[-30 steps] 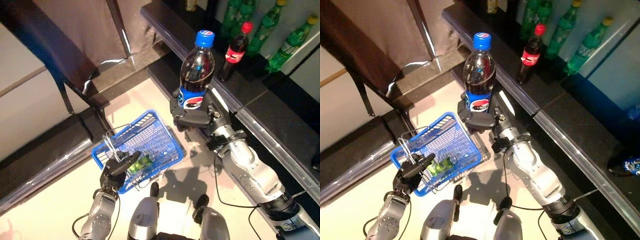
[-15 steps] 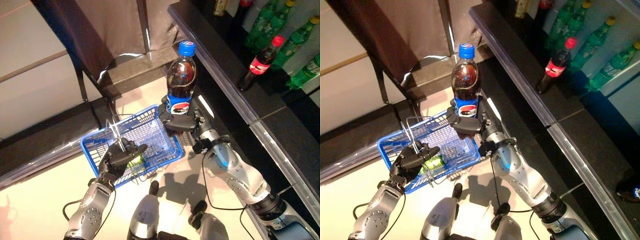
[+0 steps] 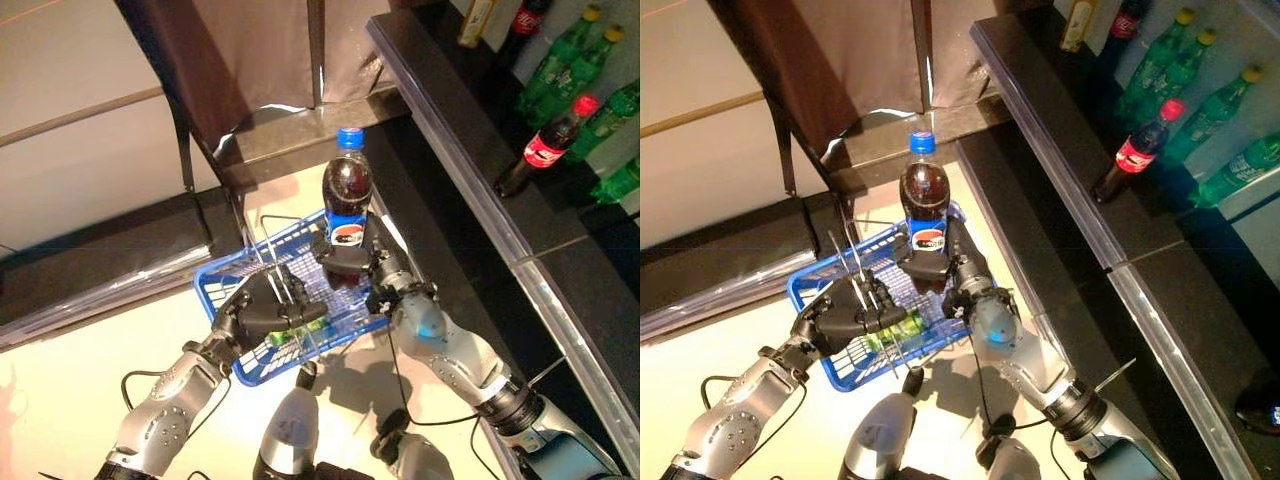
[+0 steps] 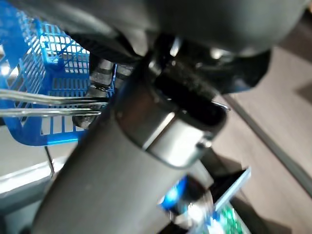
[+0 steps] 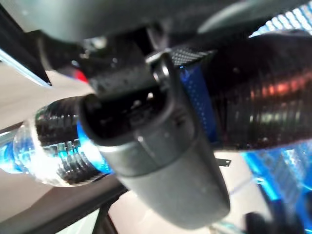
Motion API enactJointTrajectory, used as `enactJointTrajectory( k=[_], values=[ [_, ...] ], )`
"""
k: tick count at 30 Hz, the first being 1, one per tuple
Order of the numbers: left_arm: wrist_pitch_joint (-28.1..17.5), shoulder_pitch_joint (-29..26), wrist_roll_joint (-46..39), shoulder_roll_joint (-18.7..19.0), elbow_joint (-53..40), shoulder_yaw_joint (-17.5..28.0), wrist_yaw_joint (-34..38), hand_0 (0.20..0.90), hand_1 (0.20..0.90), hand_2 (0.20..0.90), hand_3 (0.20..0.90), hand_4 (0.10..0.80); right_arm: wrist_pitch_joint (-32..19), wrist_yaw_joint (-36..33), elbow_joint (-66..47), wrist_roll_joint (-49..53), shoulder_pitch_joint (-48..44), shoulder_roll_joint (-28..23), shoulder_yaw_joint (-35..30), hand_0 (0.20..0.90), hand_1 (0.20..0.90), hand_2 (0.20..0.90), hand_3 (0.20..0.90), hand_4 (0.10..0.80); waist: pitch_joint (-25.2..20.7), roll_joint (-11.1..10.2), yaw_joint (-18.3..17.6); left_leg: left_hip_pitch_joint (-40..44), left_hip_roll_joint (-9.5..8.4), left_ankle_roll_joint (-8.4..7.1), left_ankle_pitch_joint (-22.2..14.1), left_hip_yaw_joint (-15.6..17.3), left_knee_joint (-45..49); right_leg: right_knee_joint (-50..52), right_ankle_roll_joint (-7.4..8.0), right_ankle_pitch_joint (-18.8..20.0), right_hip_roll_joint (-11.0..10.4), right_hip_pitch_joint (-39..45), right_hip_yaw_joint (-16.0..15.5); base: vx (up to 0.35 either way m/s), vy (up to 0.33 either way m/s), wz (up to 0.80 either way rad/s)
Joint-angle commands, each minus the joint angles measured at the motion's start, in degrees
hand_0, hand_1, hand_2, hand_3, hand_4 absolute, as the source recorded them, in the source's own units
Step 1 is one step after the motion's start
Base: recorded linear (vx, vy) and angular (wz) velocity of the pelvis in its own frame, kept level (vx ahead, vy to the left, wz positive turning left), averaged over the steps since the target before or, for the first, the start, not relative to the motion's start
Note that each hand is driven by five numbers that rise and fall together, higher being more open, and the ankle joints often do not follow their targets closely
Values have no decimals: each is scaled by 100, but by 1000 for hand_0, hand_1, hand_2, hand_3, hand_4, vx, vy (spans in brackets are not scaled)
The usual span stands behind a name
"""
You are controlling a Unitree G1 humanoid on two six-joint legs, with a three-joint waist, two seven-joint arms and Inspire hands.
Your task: Pick up the drink and place into the basket.
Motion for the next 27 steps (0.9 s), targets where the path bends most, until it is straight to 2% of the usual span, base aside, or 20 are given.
enactJointTrajectory(
  k=[1,8,15,22,27],
  values=[
    [-913,-820,-790,-151,-1653,110,-1141,300,300,300,200,100,-602,-115,-320,-396,-778,657,217,300,300,300,200,100,-1372,-61,-64,-336,-313,-4,55,-415,391,-185,-296,-108,299,433,-228,42,1,20],
    [-837,-855,-925,-182,-1778,142,-1402,300,300,300,200,100,-338,-351,531,-495,-621,887,422,300,300,300,200,100,-1408,-55,58,-379,-357,-8,56,-498,430,-147,-308,-134,268,447,-328,43,-2,10],
    [-764,-928,-952,-162,-1897,187,-1596,300,300,300,200,100,-641,-431,1835,-511,-168,1315,502,300,300,300,200,100,-1309,2,179,-472,-403,-16,20,-570,537,-59,-312,-171,229,425,-409,15,-18,7],
    [-728,-925,-1056,-173,-2009,155,-1810,300,300,300,200,100,-679,-394,2445,-571,137,1583,630,300,300,300,200,100,-1172,77,193,-598,-441,-12,36,-602,546,-43,-288,-152,205,304,-391,-37,-18,1],
    [-822,-1001,-1028,-196,-2031,49,-1863,300,300,300,200,100,-1062,-377,3063,226,402,1937,617,300,300,300,200,100,-1044,142,206,-711,-471,-2,46,-621,569,-15,-287,-145,176,203,-411,-57,-14,0]
  ],
)
